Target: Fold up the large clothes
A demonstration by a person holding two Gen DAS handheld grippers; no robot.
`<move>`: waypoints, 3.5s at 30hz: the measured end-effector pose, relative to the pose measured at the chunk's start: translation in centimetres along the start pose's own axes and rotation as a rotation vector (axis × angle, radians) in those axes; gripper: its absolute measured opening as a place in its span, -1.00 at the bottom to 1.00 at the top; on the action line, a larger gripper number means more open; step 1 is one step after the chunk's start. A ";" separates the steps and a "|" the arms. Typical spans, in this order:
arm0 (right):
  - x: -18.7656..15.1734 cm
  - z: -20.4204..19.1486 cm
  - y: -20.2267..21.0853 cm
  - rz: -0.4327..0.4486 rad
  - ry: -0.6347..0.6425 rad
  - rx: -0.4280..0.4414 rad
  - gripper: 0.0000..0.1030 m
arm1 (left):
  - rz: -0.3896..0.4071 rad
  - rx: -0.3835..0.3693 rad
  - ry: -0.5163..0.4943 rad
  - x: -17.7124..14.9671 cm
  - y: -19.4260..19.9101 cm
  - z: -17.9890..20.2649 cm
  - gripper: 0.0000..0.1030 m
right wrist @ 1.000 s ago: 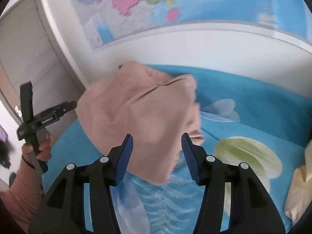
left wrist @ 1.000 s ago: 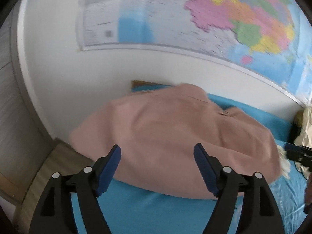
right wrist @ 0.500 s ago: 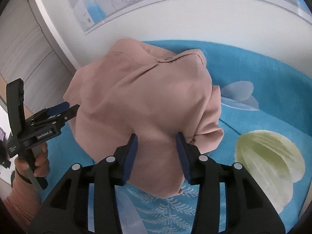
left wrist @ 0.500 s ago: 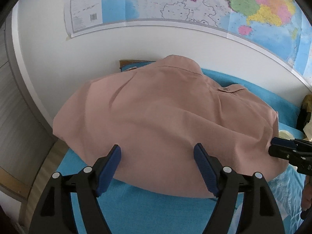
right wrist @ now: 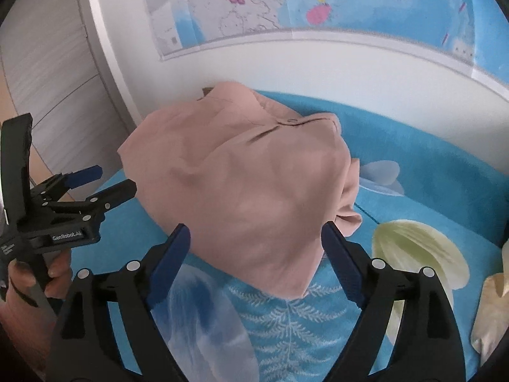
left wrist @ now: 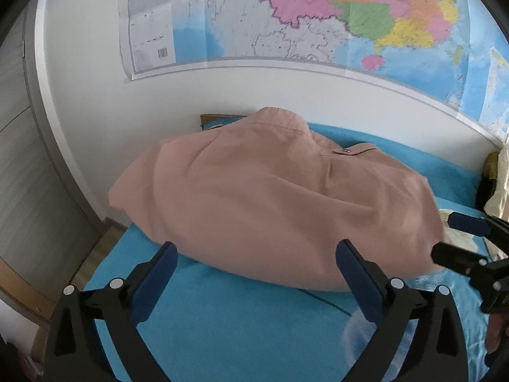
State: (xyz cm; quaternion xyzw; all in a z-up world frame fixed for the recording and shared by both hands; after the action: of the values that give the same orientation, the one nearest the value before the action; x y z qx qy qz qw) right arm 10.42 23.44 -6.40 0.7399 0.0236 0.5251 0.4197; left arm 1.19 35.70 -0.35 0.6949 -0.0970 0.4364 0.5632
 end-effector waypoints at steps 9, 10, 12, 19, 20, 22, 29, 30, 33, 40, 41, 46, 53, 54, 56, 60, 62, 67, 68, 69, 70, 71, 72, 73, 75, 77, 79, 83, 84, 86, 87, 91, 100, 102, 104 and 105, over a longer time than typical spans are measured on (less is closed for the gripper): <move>-1.0 -1.2 1.6 0.039 0.023 -0.012 0.89 | 0.032 0.011 0.049 -1.8 2.6 1.1 0.88; -1.2 -1.2 1.7 0.039 0.022 -0.018 0.89 | 0.033 0.019 0.048 -2.0 2.8 1.3 0.88; -1.5 -1.3 2.0 0.046 0.019 -0.025 0.89 | 0.032 0.029 0.057 -2.5 3.2 1.5 0.88; -2.9 -2.2 3.8 0.073 0.017 -0.026 0.89 | 0.026 0.048 0.105 -4.5 5.0 1.6 0.88; -3.2 -2.5 4.1 0.077 0.024 -0.026 0.89 | 0.026 0.051 0.109 -4.8 5.3 1.6 0.88; -3.6 -3.0 4.6 0.081 0.037 -0.027 0.89 | 0.028 0.049 0.117 -5.2 5.8 1.8 0.88; -5.3 -3.7 5.9 0.079 0.016 -0.003 0.89 | 0.044 0.032 0.118 -6.1 7.8 2.2 0.88; -5.5 -3.8 6.1 0.079 0.015 -0.003 0.89 | 0.045 0.034 0.118 -6.1 8.0 2.3 0.88; -6.0 -4.0 6.5 0.078 0.011 -0.002 0.89 | 0.054 0.036 0.113 -6.3 8.5 2.4 0.88; -6.4 -4.6 7.6 0.095 0.021 -0.004 0.89 | 0.061 0.042 0.102 -7.3 9.7 2.8 0.88; -6.4 -4.7 7.8 0.098 0.022 -0.006 0.89 | 0.059 0.044 0.104 -7.4 9.7 2.8 0.88; -6.8 -4.7 8.4 0.108 0.012 -0.005 0.89 | 0.045 0.039 0.124 -8.0 10.1 2.7 0.88; -7.3 -5.1 9.0 0.117 0.016 -0.010 0.89 | 0.053 0.040 0.123 -8.4 10.7 2.8 0.88; -7.4 -5.2 9.1 0.121 0.017 -0.012 0.89 | 0.056 0.042 0.120 -8.5 10.8 2.9 0.88; -7.5 -5.3 9.4 0.126 0.022 -0.016 0.89 | 0.057 0.044 0.114 -8.6 11.0 3.1 0.88; -7.8 -5.4 9.9 0.132 0.026 -0.022 0.89 | 0.062 0.044 0.109 -9.0 11.3 3.4 0.88; -7.9 -5.5 10.1 0.135 0.027 -0.026 0.89 | 0.063 0.043 0.107 -9.1 11.4 3.5 0.88; -8.0 -5.4 10.4 0.139 0.023 -0.029 0.89 | 0.061 0.039 0.101 -9.3 11.7 4.0 0.88; -8.1 -5.4 10.5 0.142 0.025 -0.030 0.89 | 0.061 0.040 0.100 -9.3 11.7 4.0 0.88; -8.1 -5.4 10.5 0.139 0.026 -0.029 0.89 | 0.061 0.040 0.099 -9.3 11.8 4.1 0.88; -8.1 -5.3 10.4 0.137 0.026 -0.030 0.89 | 0.061 0.039 0.098 -9.3 11.8 4.1 0.88; -8.1 -5.3 10.5 0.139 0.025 -0.031 0.89 | 0.061 0.039 0.098 -9.3 11.8 4.2 0.88; -8.1 -5.3 10.5 0.139 0.024 -0.030 0.89 | 0.061 0.039 0.098 -9.3 11.8 4.2 0.88; -8.1 -5.3 10.5 0.139 0.024 -0.030 0.89 | 0.063 0.039 0.097 -9.3 11.9 4.2 0.88; -8.2 -5.2 10.6 0.141 0.023 -0.033 0.89 | 0.064 0.040 0.096 -9.4 11.9 4.3 0.88; -8.2 -5.2 10.6 0.141 0.022 -0.033 0.89 | 0.066 0.043 0.094 -9.4 11.9 4.3 0.88; -8.3 -5.2 10.6 0.142 0.020 -0.034 0.89 | 0.064 0.039 0.096 -9.3 11.8 4.3 0.88; -8.3 -5.2 10.7 0.143 0.020 -0.036 0.89 | 0.065 0.040 0.094 -9.4 11.9 4.3 0.88; -8.3 -5.1 10.7 0.142 0.020 -0.036 0.89 | 0.065 0.039 0.093 -9.3 11.8 4.3 0.88; -8.4 -5.2 10.6 0.138 0.022 -0.037 0.89 | 0.063 0.037 0.096 -9.4 11.9 4.3 0.88; -8.4 -5.1 10.7 0.141 0.022 -0.037 0.89 | 0.064 0.037 0.095 -9.4 11.9 4.3 0.88; -8.4 -5.1 10.7 0.135 0.018 -0.034 0.89 | 0.062 0.040 0.089 -9.4 11.8 4.5 0.88; -8.5 -4.9 10.8 0.134 0.017 -0.032 0.89 | 0.062 0.038 0.087 -9.4 11.8 4.5 0.88; -8.5 -4.9 10.9 0.135 0.015 -0.033 0.89 | 0.062 0.038 0.087 -9.5 11.8 4.6 0.88; -8.5 -4.9 10.8 0.131 0.016 -0.033 0.89 | 0.061 0.039 0.087 -9.5 11.8 4.6 0.88; -8.6 -4.9 10.8 0.132 0.016 -0.034 0.89 | 0.062 0.039 0.087 -9.5 11.9 4.6 0.88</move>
State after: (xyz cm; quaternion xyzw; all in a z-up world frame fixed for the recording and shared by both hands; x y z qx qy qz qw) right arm -1.69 15.28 -5.44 0.7285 -0.0307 0.5579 0.3965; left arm -9.69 24.18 1.20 0.6827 -0.0854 0.4853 0.5395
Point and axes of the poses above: each gripper's, at about its wrist camera, not at the fingertips, and y roughly against the way its jaws point, z to its right, x to its top, the point moved 2 cm from there along -y, roughly the way its jaws point, and after that the axes turned 5 degrees about y, right-handed, at the moved point
